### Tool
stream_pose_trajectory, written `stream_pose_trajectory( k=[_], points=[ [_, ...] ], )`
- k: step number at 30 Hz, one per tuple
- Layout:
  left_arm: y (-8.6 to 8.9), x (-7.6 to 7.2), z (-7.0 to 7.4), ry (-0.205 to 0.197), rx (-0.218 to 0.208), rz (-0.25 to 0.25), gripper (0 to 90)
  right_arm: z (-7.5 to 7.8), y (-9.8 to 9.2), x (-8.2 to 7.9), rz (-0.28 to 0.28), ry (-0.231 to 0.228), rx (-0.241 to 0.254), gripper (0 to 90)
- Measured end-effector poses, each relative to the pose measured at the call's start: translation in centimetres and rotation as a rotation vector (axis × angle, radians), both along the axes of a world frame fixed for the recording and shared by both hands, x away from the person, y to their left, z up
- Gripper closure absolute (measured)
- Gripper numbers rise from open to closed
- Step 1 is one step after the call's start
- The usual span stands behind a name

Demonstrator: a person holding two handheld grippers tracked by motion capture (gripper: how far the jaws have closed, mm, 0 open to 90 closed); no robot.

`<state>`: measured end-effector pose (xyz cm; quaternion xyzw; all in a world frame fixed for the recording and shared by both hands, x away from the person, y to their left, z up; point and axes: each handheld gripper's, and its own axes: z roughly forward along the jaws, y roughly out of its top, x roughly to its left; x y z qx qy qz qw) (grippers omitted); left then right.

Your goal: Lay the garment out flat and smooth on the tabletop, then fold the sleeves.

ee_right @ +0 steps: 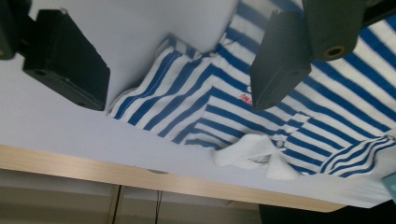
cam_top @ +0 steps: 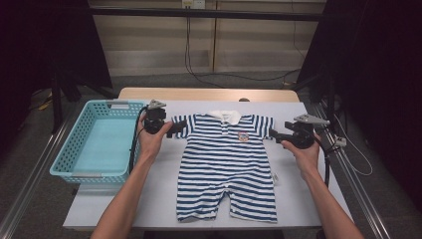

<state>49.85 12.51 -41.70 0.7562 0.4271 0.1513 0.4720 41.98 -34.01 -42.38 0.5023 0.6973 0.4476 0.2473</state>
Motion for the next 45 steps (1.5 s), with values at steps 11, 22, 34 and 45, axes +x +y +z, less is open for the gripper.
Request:
stream_pose_trajectory(
  k=[11,22,34,45],
  points=[
    [0.4,-0.9,-0.2,-0.022,0.012,0.006,5.1,-0.1,1.3,-4.9,0.028,-0.065,0.010,12.1],
    [0.4,-0.7,-0.6,-0.042,0.000,0.044,5.3,-0.3,2.4,-9.4,0.049,-0.075,0.019,5.8],
    [0.9,0.1,-1.5,-0.015,0.079,0.018,6.7,-0.3,3.9,-13.3,0.017,-0.196,0.022,5.4],
    [0.6,0.4,-2.2,-0.022,0.122,0.044,6.7,-0.5,3.5,-16.6,0.036,-0.228,0.013,3.8]
  ],
)
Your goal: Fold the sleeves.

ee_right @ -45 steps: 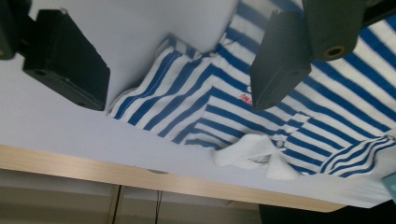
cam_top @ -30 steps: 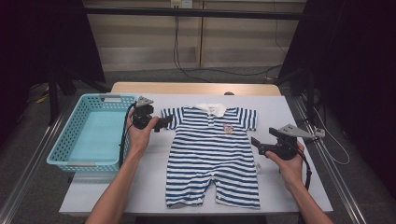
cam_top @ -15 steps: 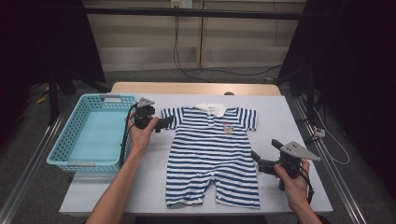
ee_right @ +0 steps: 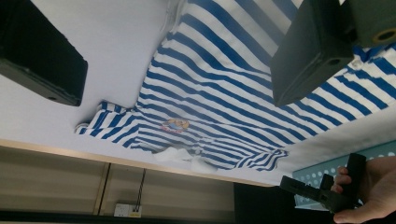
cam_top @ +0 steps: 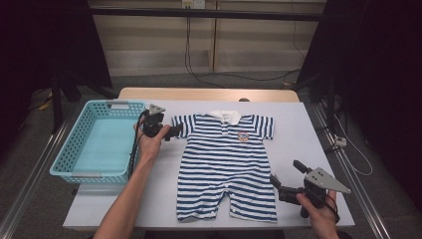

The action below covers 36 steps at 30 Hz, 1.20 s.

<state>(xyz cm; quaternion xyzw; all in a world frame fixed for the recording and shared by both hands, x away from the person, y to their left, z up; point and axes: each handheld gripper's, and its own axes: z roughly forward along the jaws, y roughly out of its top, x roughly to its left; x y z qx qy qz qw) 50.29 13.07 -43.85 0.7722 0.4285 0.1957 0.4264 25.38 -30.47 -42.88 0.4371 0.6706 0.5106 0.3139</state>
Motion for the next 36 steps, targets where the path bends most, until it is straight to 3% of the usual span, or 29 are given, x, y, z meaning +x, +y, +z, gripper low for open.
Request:
stream_pose_trajectory(
  k=[1,2,6,7,8,9,10,11,12,13,14,16,17,19,20,21,23,27,28,30,33,35,36],
  points=[
    [0.1,0.1,-0.1,0.005,0.010,0.001,7.0,-0.1,0.0,-0.1,-0.002,-0.003,-0.007,3.7],
    [0.1,0.1,-0.3,0.019,-0.014,0.009,7.1,-0.3,0.0,-0.1,-0.004,-0.007,-0.008,3.6],
    [0.2,0.2,-0.8,0.077,0.006,0.005,7.2,-0.5,0.3,0.0,0.005,-0.016,-0.018,3.5],
    [-0.2,0.3,-1.0,0.069,-0.034,0.044,7.2,-0.5,0.3,0.0,0.011,-0.015,-0.015,3.5],
    [0.0,0.4,-1.1,0.084,0.010,0.021,7.4,-0.5,0.2,0.0,0.012,-0.013,-0.018,3.4],
    [0.0,0.5,-1.2,0.099,0.021,0.031,7.7,-0.6,0.2,0.1,0.013,-0.012,-0.021,3.1],
    [-0.3,0.5,-1.4,0.107,-0.016,0.068,8.7,-0.6,0.1,0.2,0.009,-0.002,-0.017,3.3],
    [-0.3,0.6,-1.5,0.103,-0.022,0.067,10.6,-0.7,0.1,0.3,0.014,0.018,-0.007,3.6],
    [-0.3,0.6,-1.7,0.111,0.006,0.070,11.0,-0.7,0.1,0.3,0.010,0.033,-0.008,3.7],
    [-0.3,0.6,-1.7,0.113,0.018,0.064,12.9,-0.8,0.1,0.4,0.001,0.037,0.001,3.7],
    [-0.1,0.6,-1.5,0.116,0.077,0.027,18.1,-0.8,0.1,0.4,0.012,0.034,-0.009,3.7],
    [-0.4,0.7,-1.6,0.127,0.067,0.038,28.2,-0.9,0.2,0.4,0.016,0.041,-0.010,3.8],
    [-0.5,0.8,-1.5,0.137,0.087,0.025,28.5,-0.9,0.2,0.4,0.020,0.041,-0.015,3.8],
    [-1.0,1.0,-1.6,0.144,0.089,0.021,37.0,-0.9,0.2,0.5,0.021,0.037,-0.017,3.9],
    [-1.1,1.1,-1.7,0.153,0.116,0.013,40.3,-0.8,0.2,0.5,0.023,0.034,-0.012,4.0],
    [-1.4,1.0,-1.9,0.152,0.089,0.029,43.0,-0.8,0.2,0.5,0.024,0.031,-0.014,4.0],
    [-1.7,1.0,-2.0,0.140,0.100,0.051,47.2,-0.8,0.2,0.5,0.027,0.032,-0.014,4.0],
    [-1.9,0.6,-1.9,0.142,0.100,0.040,52.9,-0.9,0.2,0.5,0.019,0.041,-0.013,4.0],
    [-1.7,0.6,-1.8,0.152,0.132,0.010,54.7,-0.9,0.2,0.5,0.014,0.045,-0.008,4.0],
    [-1.6,0.6,-1.7,0.153,0.128,-0.010,62.1,-0.9,0.2,0.5,0.022,0.044,-0.021,4.0],
    [-1.9,0.5,-1.9,0.155,0.072,0.002,72.0,-0.9,0.2,0.5,0.022,0.045,-0.022,4.0],
    [-1.8,0.5,-1.8,0.150,0.122,-0.032,73.1,-0.9,0.2,0.5,0.025,0.048,-0.021,4.0],
    [-1.8,0.5,-1.8,0.166,0.103,-0.014,73.3,-0.9,0.2,0.6,0.026,0.049,-0.019,4.0]
  ],
)
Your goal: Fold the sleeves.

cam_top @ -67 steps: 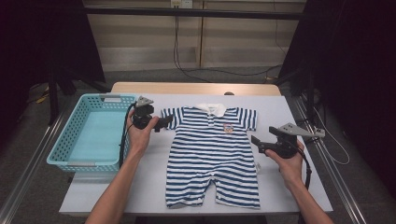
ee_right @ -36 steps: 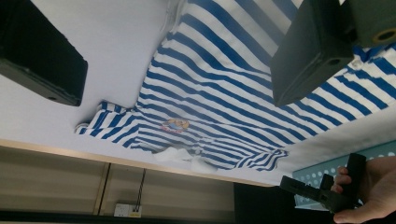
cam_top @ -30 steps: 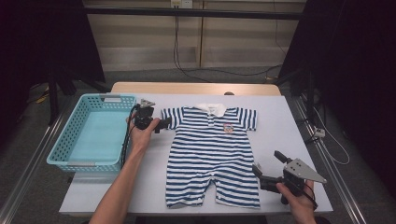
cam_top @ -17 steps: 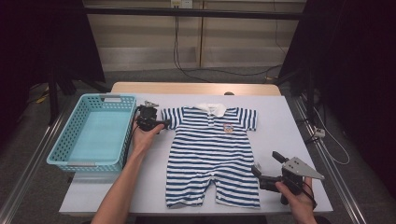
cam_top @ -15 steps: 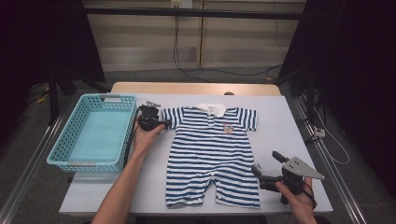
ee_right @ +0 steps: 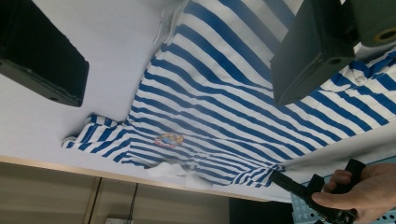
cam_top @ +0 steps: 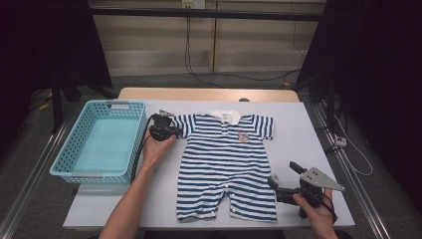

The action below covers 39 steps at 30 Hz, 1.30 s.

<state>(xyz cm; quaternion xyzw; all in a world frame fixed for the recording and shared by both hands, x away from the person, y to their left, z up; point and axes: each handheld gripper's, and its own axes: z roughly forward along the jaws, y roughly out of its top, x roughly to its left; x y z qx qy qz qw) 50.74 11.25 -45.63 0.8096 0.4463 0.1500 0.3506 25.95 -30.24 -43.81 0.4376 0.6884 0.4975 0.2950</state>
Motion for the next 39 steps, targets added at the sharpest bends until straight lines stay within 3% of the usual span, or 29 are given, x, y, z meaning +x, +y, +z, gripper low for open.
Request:
stream_pose_trajectory(
  k=[1,2,4,5,8,10,13,15,24,33,39],
  points=[
    [0.1,0.1,0.0,0.008,-0.005,0.000,74.2,0.0,0.0,0.0,0.007,-0.002,0.003,4.0],
    [-0.1,0.0,-0.1,0.005,-0.045,0.038,75.1,0.0,0.0,0.1,0.010,-0.001,0.002,4.0],
    [-0.2,-0.1,-0.1,0.024,-0.072,0.029,84.3,0.0,0.0,0.2,0.008,-0.003,0.003,4.0],
    [-0.2,-0.1,0.0,0.023,-0.033,0.012,86.0,0.0,0.0,0.2,0.010,0.002,0.005,4.0],
    [-0.5,-0.1,0.0,0.020,-0.056,0.049,87.5,-0.1,0.0,0.2,0.013,0.001,0.004,4.0],
    [-0.3,0.0,0.0,0.037,-0.077,0.062,87.7,0.0,0.0,0.2,0.015,0.000,0.005,3.3],
    [-0.2,0.0,0.1,0.034,-0.078,0.065,87.9,0.0,0.0,0.2,0.012,-0.003,0.007,3.3],
    [0.0,0.0,0.3,0.037,-0.102,0.081,88.0,0.0,0.0,0.2,0.007,-0.006,0.014,3.3],
    [0.1,-0.2,0.5,0.050,-0.097,0.111,88.0,0.0,0.0,0.2,0.007,-0.012,0.009,3.1],
    [0.2,-0.4,1.1,0.008,-0.151,0.101,87.8,0.0,0.0,0.2,0.002,-0.010,0.010,2.9],
    [-0.7,-0.7,1.5,-0.015,-0.149,0.071,87.9,0.1,0.0,0.0,0.009,-0.021,0.008,2.8]
  ],
)
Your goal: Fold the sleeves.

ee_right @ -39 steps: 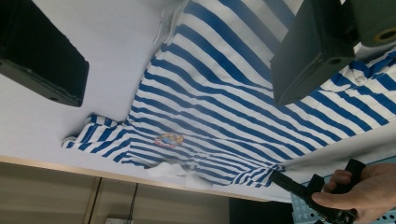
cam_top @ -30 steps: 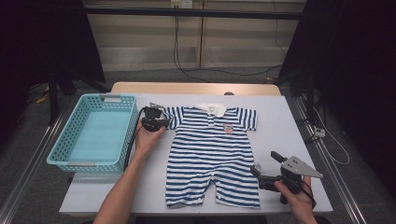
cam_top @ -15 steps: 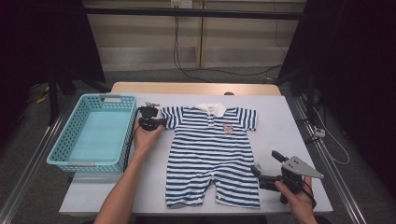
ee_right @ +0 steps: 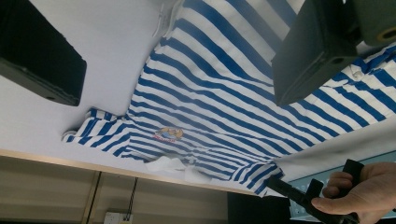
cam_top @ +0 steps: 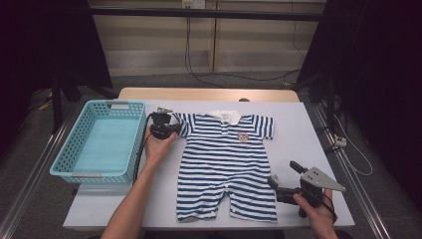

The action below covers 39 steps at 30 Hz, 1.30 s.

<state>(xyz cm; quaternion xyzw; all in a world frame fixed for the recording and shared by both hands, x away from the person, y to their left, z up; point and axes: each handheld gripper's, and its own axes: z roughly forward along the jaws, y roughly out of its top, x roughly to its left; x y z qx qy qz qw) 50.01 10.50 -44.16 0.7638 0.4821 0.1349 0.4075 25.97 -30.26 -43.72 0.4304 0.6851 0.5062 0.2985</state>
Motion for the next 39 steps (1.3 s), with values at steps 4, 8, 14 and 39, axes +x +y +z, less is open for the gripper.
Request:
stream_pose_trajectory(
  k=[4,8,14,39],
  points=[
    [-0.4,-0.1,0.0,-0.016,0.003,-0.019,87.8,0.0,0.0,0.0,-0.001,0.000,-0.001,2.8],
    [-0.8,-0.1,-0.1,-0.024,-0.008,-0.032,87.8,0.0,0.0,0.0,0.004,0.001,0.000,2.8],
    [-1.7,-0.2,-0.3,-0.029,-0.012,-0.062,87.8,0.0,0.0,0.0,0.007,-0.003,-0.001,2.8],
    [-4.8,0.2,-0.8,-0.034,-0.012,-0.117,86.3,0.0,0.0,-0.1,0.014,-0.001,-0.003,2.7]
  ],
)
